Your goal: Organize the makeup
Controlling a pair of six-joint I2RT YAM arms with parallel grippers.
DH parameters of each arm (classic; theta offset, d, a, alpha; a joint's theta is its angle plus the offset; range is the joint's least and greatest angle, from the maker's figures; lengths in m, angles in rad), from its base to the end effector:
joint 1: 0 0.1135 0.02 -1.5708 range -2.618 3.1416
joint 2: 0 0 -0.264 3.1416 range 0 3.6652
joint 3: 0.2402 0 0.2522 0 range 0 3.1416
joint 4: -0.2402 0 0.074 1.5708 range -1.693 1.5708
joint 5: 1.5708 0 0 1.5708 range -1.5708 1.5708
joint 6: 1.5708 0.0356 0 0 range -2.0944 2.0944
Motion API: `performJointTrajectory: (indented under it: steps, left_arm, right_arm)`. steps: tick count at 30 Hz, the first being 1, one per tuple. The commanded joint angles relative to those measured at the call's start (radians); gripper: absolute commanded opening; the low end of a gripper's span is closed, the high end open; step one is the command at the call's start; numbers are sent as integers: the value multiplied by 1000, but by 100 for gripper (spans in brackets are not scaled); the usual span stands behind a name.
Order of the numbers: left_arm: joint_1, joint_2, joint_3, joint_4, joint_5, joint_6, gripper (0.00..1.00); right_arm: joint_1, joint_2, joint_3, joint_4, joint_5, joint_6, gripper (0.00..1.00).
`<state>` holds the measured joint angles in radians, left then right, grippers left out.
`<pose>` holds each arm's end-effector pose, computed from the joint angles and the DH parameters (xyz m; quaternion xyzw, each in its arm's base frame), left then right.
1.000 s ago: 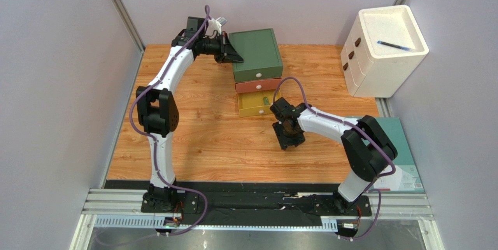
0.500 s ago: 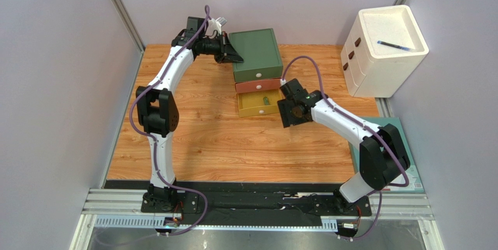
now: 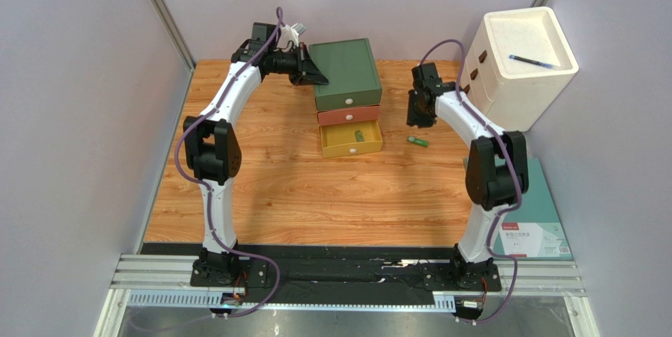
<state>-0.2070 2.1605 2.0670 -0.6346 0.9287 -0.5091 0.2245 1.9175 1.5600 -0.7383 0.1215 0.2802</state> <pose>0.4712 -0.1281 0.3063 0.0583 0.8342 -0.5109 0.1993 0.4008 0.0871 0.2350 0.0413 0.9694 0.0015 0.2421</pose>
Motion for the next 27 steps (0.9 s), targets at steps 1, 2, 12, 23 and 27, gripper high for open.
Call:
performJointTrajectory:
  steps: [1,2,12,23,27]
  left_arm:
    - [9,73,-50,-203,-171,107,0]
    - [9,73,-48,-203,-172,109,0]
    - [11,81,-33,-208,-176,109,0]
    - [12,87,-30,-212,-177,109,0]
    - [12,85,-31,-217,-176,113,0]
  right_arm:
    - [-46,187,248,-4,-88,14,0]
    - [-53,266,337,-24,-94,17,0]
    - [-128,325,307,-44,-141,53,0]
    - [-134,192,110,65,-151,50,3]
    - [-134,115,101,80,-88,59,22]
